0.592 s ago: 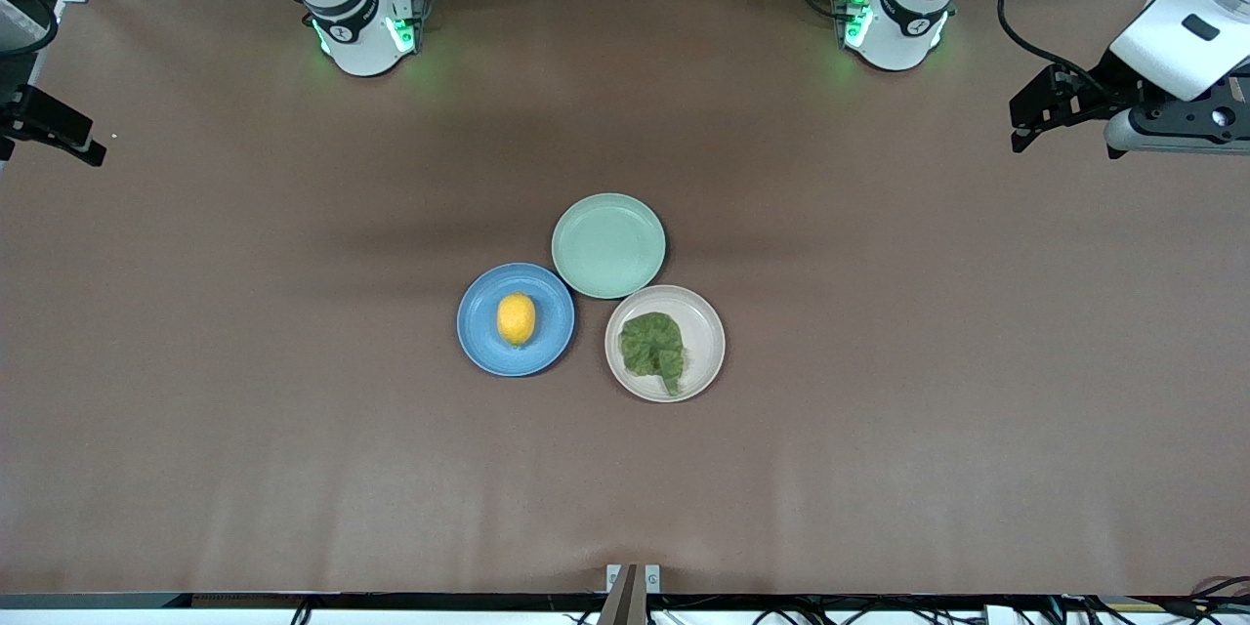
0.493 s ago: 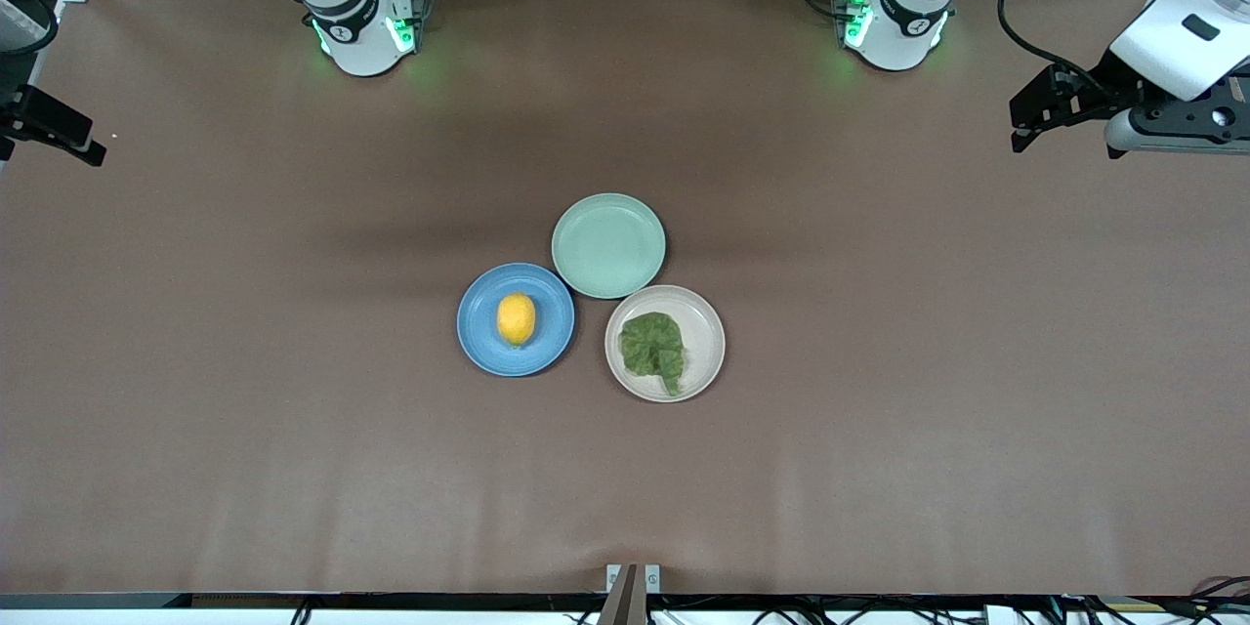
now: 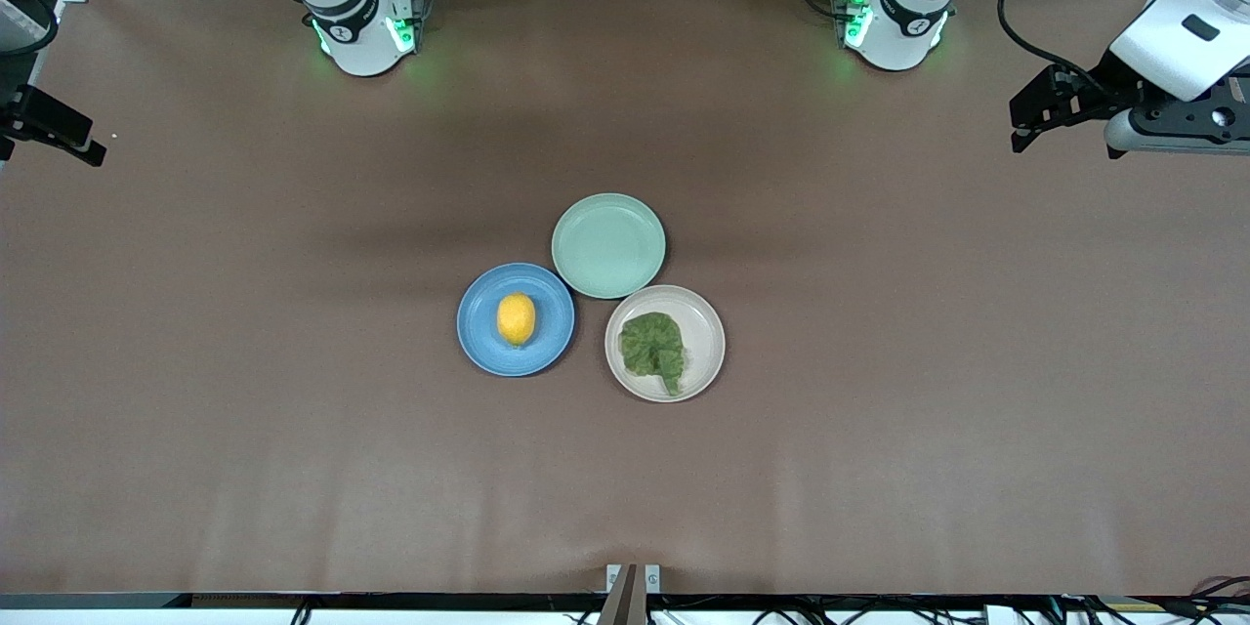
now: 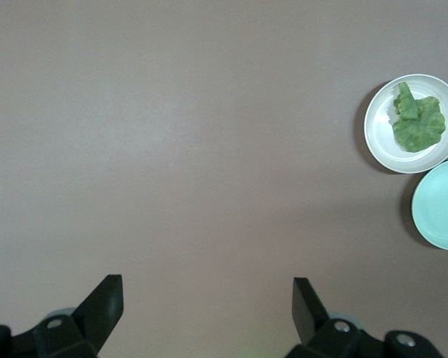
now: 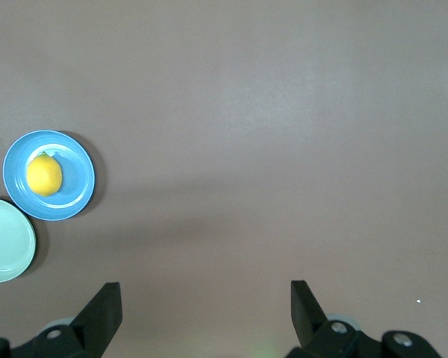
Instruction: Pick lemon and lettuce from blue and beige plates
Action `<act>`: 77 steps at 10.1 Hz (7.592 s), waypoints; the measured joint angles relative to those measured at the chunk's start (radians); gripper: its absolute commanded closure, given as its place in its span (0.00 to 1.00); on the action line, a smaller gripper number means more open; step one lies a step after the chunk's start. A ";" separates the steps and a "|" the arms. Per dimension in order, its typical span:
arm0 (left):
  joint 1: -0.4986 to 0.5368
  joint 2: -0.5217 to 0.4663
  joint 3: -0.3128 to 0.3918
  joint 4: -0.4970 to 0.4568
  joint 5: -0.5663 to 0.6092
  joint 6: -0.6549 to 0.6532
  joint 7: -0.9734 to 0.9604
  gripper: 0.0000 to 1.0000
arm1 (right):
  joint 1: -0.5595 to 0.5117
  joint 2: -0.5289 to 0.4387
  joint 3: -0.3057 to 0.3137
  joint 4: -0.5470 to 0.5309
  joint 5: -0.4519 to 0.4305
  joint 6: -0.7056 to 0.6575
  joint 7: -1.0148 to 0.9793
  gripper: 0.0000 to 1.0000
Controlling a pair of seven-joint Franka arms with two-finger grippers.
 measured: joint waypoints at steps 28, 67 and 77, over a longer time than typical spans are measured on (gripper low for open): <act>-0.469 0.821 0.010 0.109 0.000 0.938 -0.695 0.00 | 0.331 0.555 0.260 -0.202 0.043 0.705 0.572 0.00; -0.482 0.799 0.062 0.152 0.086 0.861 -0.684 1.00 | 0.079 0.373 0.039 -0.330 -0.028 0.575 0.035 0.77; -0.135 0.740 0.064 0.144 0.085 0.578 -0.291 1.00 | -0.007 0.323 -0.005 -0.693 -0.028 1.018 -0.170 0.77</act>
